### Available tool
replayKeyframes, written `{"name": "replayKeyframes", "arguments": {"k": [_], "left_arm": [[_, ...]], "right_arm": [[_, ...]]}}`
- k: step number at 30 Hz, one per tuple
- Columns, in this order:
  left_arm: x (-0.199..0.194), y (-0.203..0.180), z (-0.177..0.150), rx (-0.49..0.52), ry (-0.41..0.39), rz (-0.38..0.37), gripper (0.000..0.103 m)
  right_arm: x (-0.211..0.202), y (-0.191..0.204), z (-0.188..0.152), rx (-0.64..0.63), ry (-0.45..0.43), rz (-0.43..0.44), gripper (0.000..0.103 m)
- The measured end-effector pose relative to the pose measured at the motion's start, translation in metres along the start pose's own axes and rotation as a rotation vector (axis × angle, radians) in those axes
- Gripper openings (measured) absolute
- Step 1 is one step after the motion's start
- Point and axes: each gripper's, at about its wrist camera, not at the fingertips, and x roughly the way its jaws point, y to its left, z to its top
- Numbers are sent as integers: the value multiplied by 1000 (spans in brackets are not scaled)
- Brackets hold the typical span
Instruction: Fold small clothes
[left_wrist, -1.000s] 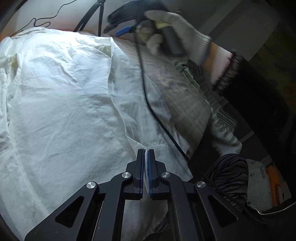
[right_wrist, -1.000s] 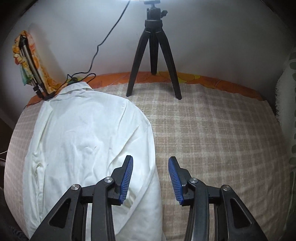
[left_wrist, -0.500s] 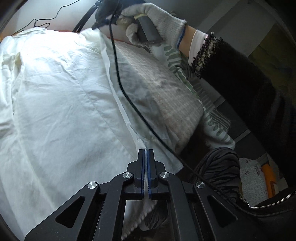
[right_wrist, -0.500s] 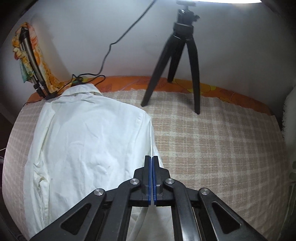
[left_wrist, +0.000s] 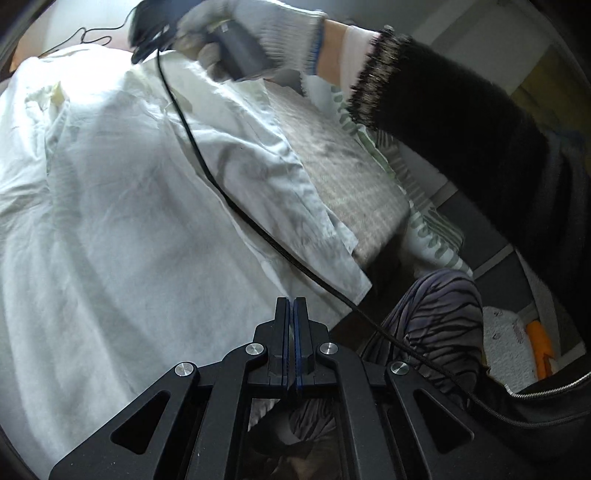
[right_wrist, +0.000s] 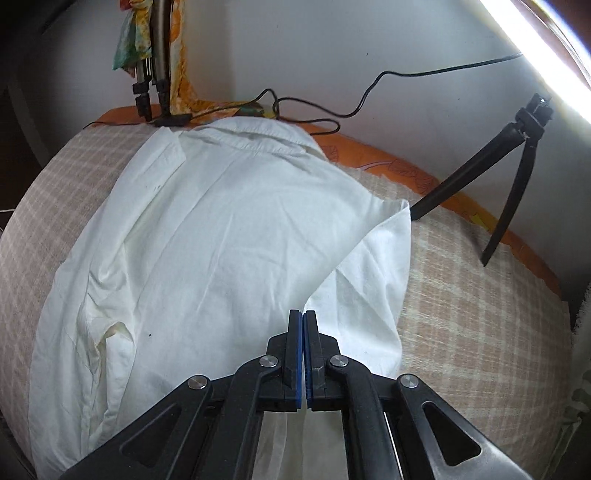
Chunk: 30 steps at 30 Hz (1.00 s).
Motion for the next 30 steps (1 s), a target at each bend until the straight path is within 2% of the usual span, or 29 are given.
{"name": "replayKeyframes", "arguments": {"k": [2, 4, 5, 6, 8, 9, 11, 18, 20, 21, 22, 23, 26, 30], "left_arm": [[-1, 1, -1, -4, 1, 0, 1], [-5, 3, 0, -6, -10, -6, 1], [-6, 2, 2, -7, -15, -7, 1], [-8, 3, 2, -9, -17, 1, 1], [-10, 6, 3, -29, -31, 33, 5], [-9, 9, 4, -46, -25, 50, 14], [-5, 15, 4, -95, -11, 70, 24], [7, 17, 11, -131, -10, 39, 24], [10, 17, 13, -124, -22, 32, 20], [12, 17, 15, -114, -22, 33, 10], [15, 16, 16, -107, -17, 32, 5], [17, 17, 17, -108, -16, 25, 3], [14, 19, 18, -126, -24, -7, 3], [-1, 12, 17, -106, -58, -17, 2]], "right_arm": [[9, 1, -3, 0, 28, -8, 0], [6, -4, -4, 17, 18, -4, 0], [0, -11, -5, 45, 1, 13, 5], [-6, -19, -4, 71, -8, 23, 19], [-20, -28, -4, 77, -20, -14, 32], [-26, -30, -4, 66, -22, -9, 31], [-34, -32, -8, 54, -12, 8, 31], [-17, -22, -22, 51, 85, 12, 31], [-9, -18, -25, 40, 111, -16, 31], [-6, -17, -25, 32, 121, -31, 30], [-4, -17, -26, 27, 127, -45, 27], [-3, -18, -26, 26, 130, -58, 23], [-3, -24, -25, 34, 123, -73, 0], [-20, -28, -23, 37, 71, -56, 0]]}}
